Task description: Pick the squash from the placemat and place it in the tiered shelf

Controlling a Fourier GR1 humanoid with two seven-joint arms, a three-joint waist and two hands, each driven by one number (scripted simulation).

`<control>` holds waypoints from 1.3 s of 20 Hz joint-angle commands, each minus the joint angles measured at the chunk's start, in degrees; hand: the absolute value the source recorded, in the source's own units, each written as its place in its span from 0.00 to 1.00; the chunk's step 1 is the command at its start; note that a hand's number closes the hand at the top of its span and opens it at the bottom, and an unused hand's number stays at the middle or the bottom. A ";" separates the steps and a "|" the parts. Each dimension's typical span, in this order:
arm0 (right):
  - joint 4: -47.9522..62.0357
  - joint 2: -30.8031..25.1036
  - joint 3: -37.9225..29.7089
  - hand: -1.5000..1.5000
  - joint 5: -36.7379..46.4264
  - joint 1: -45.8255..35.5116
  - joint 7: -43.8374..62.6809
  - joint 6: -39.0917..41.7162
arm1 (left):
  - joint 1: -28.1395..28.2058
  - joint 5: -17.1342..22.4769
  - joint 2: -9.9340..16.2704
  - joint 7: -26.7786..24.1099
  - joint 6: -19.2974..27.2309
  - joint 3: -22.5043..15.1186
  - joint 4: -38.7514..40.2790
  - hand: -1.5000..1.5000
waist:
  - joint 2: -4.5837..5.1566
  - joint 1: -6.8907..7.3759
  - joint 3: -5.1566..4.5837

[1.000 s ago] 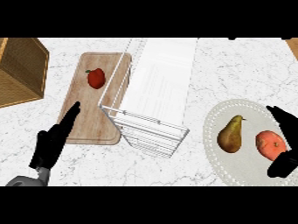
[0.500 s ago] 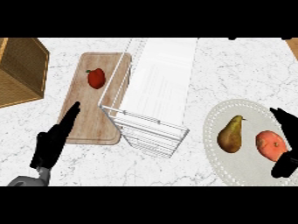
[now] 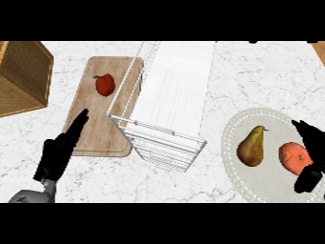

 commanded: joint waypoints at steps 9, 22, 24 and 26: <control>5.38 3.64 -0.40 1.00 5.36 -1.12 -7.92 0.16 | 1.86 -2.10 -2.22 -0.55 -2.70 2.13 2.35 0.50 | 0.22 -0.08 -0.26; 11.46 3.68 -0.22 1.00 10.28 -8.00 -21.57 -6.59 | -2.11 -2.91 -2.43 2.33 -3.69 4.58 1.61 0.50 | 0.47 0.50 -0.21; 9.12 -0.75 3.60 1.00 8.15 -9.12 -34.57 -4.19 | 1.92 -3.16 -3.37 -0.50 -4.29 2.56 1.08 0.50 | 0.79 2.55 -0.14; 7.11 -0.68 8.21 1.00 7.26 -12.35 -43.04 -2.57 | 0.28 -3.88 -3.76 0.41 -4.72 0.99 -0.10 0.50 | 1.16 5.07 0.03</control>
